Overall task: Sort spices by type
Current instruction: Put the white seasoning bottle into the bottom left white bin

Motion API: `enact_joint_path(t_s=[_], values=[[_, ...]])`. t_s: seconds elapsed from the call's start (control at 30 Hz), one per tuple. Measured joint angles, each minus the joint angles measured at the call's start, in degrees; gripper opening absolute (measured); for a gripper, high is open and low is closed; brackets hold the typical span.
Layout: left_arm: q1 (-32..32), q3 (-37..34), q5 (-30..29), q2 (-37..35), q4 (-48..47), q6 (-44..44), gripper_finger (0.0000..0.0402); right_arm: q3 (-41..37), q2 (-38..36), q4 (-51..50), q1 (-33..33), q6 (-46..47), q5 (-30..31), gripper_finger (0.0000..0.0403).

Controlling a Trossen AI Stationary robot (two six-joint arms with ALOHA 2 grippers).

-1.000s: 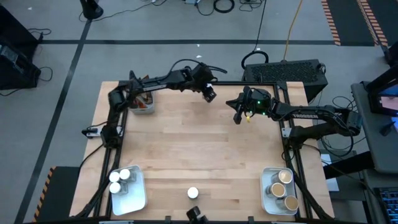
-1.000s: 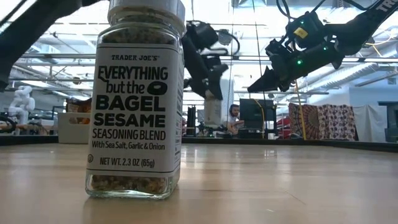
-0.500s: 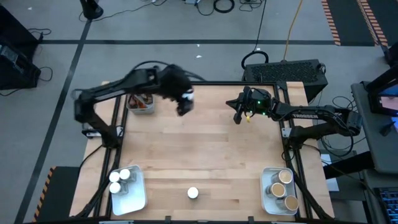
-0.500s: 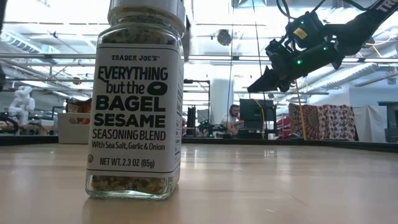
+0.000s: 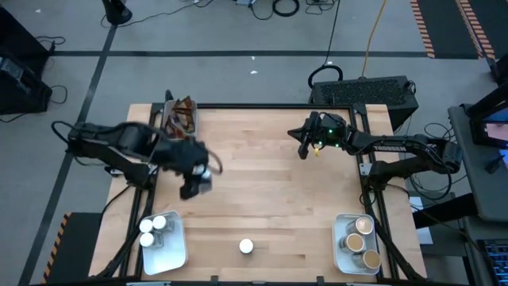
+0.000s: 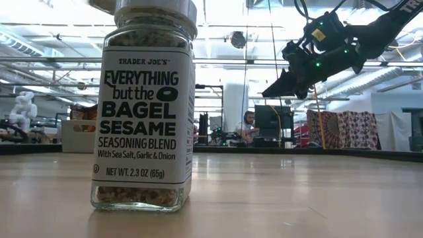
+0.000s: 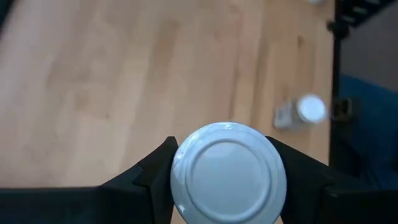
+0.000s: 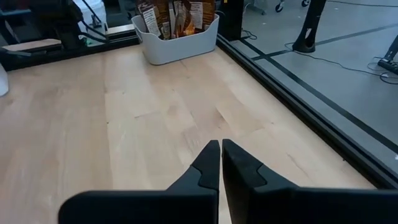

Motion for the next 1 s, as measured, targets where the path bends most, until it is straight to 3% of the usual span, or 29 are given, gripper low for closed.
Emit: enact_joint_path(t_s=[0.23, 0.5, 0.77, 1.0], values=[[-12.7, -7.8, -3.3, -0.1, 1.1, -8.7, 0.0207, 0.0, 0.0, 0.0, 2.6, 2.3, -0.1, 0.0000], [-25.2, -17.5, -4.5, -0.1, 9.8, -20.7, 0.0207, 0.0, 0.0, 0.0, 7.5, 5.7, 0.0, 0.0000], [-38.3, -22.4, -10.2, -0.1, 11.5, -32.9, 0.0207, 0.0, 0.0, 0.0, 12.2, 6.9, 0.2, 0.0000], [-43.8, -27.4, -13.6, -0.1, 11.5, -35.6, 0.0207, 0.0, 0.0, 0.6, 12.6, 5.6, 0.4, 0.0000]])
